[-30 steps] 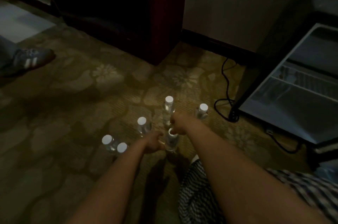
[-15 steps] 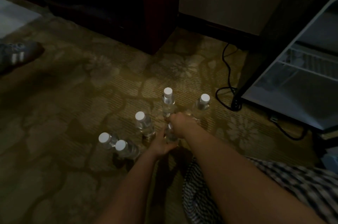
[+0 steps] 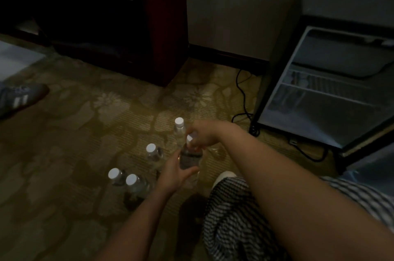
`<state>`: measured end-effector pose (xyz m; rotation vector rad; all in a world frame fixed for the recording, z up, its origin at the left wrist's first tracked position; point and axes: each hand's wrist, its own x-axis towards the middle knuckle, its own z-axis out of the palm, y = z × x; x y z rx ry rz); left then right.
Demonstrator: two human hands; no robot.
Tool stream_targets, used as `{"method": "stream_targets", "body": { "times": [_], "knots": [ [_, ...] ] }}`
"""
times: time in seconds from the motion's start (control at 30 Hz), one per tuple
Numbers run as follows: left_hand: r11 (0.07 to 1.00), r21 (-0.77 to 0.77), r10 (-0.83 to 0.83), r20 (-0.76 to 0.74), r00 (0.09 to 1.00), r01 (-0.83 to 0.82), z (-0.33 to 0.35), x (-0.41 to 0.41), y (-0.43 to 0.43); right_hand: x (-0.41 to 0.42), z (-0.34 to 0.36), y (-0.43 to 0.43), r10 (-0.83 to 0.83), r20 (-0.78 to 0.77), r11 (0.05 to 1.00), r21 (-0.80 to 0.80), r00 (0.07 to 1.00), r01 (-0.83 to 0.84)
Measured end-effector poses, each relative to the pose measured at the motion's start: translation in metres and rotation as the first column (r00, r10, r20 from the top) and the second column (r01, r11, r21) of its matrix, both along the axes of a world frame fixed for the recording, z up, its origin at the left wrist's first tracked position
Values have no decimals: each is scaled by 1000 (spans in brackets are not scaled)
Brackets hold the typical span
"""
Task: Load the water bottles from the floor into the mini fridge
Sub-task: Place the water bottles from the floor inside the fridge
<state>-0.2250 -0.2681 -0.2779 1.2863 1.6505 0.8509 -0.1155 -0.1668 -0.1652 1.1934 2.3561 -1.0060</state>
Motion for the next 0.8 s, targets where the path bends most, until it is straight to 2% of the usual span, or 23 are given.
{"method": "stream_targets", "body": {
  "times": [0.1,0.23,0.43,0.5,0.63,0.8],
  "knots": [
    [998,53,-34,-11,999,35,27,7,-2,17,33,-5,-40,-25,999,-9,999,40],
    [992,82,-100,6,995,99,67,26,0,47,73,-17,-44,-53,996,72,998,47],
    [964,186,-190,-20,982,191,135,68,15,112,125,-32,-106,-234,937,303,966,176],
    [950,225,-212,-38,976,215,156,86,23,133,136,-36,-152,-354,907,321,923,272],
    [931,256,-244,-95,965,260,194,124,39,175,150,-44,-268,-574,822,282,773,494],
    [891,314,-272,-205,940,327,224,172,53,227,159,-46,-351,-697,709,239,626,663]
  ]
}}
